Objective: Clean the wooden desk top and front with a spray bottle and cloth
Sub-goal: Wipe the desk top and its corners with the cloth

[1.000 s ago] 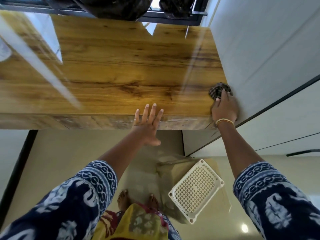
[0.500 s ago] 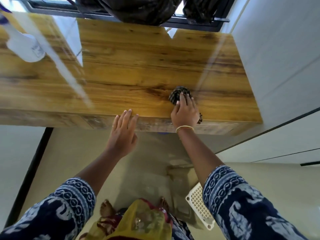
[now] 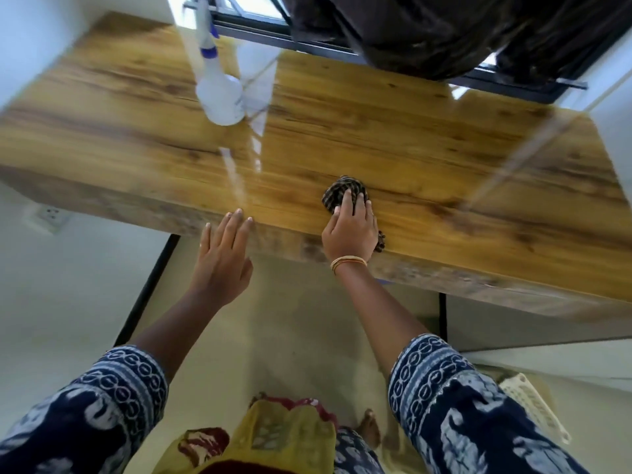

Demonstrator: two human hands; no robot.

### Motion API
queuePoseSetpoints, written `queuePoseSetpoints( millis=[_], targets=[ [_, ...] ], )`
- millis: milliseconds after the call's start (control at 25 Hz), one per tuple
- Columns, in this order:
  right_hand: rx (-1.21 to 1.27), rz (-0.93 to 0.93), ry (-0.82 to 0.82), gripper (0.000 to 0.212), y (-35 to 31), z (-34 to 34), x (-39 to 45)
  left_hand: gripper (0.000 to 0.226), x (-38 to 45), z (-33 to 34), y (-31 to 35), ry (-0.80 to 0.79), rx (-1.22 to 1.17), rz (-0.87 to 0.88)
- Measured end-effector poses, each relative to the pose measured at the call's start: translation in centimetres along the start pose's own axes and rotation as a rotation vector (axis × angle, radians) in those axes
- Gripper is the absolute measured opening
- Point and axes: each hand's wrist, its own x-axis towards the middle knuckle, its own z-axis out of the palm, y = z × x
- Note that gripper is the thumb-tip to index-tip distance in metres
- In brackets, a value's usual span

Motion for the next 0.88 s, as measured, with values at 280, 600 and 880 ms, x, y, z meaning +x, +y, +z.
queuePoseSetpoints(
  millis=[280,600,880],
  targets=[
    [0.014,-0.105,-0.058,0.049,-13.2,5.4,-0.6,0.076,-1.5,-1.8,-11.1,-0.040,0.041,-0.163],
    [-0.017,-0.285,-0.141,0.053,-21.7,8.8,-0.9,0.071,-1.8,-2.4,-19.3,-0.035,-0.009,-0.369],
    [0.050,-0.440,-0.242,0.055,-32.1,12.8,-1.5,0.072,-0.2,-2.4,-24.5,0.024,-0.019,-0.522]
  ],
)
